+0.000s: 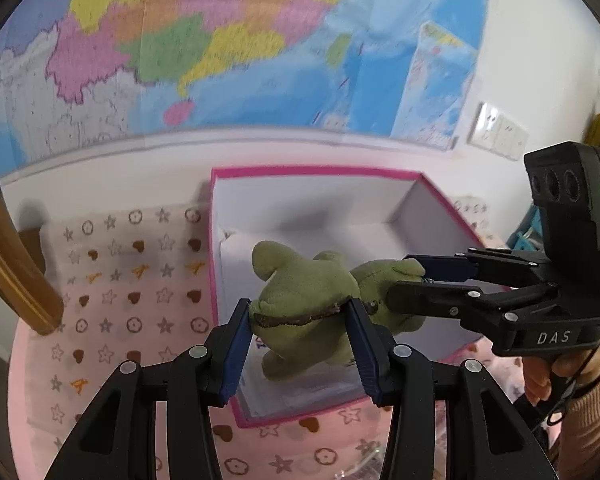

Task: Organize soft objects

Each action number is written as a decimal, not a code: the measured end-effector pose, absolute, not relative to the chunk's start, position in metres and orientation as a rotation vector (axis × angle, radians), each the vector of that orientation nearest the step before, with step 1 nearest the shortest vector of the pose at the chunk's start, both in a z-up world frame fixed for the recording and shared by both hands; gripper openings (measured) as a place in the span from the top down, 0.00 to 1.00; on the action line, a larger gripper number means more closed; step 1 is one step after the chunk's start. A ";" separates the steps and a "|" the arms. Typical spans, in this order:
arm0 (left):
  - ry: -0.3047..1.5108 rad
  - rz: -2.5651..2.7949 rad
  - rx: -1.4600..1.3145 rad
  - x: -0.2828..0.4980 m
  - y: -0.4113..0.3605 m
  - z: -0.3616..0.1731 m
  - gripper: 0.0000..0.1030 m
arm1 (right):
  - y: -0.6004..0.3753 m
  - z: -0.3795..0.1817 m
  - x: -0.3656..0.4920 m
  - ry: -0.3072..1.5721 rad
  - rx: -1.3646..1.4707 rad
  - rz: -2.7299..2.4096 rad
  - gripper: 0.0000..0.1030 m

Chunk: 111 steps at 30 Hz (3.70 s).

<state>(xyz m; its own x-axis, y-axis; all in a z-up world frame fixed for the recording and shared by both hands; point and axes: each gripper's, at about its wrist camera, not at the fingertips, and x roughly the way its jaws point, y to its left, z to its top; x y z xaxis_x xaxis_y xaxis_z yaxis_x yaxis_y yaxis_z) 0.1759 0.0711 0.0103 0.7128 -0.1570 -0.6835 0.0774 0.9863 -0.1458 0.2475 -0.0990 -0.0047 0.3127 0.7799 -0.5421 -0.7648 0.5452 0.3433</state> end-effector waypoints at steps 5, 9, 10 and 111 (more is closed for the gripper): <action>0.794 -0.093 -0.077 0.186 0.068 -0.001 0.55 | -0.089 -0.021 0.260 0.790 0.013 0.998 0.50; 0.801 -0.046 -0.057 0.189 0.068 -0.005 0.54 | -0.079 -0.033 0.265 0.842 -0.008 0.975 0.49; 0.791 -0.035 -0.057 0.189 0.068 -0.005 0.54 | -0.077 -0.036 0.266 0.856 -0.011 0.969 0.49; 0.812 -0.069 0.052 0.206 0.067 -0.001 0.75 | -0.117 -0.046 0.321 1.055 0.363 0.830 0.67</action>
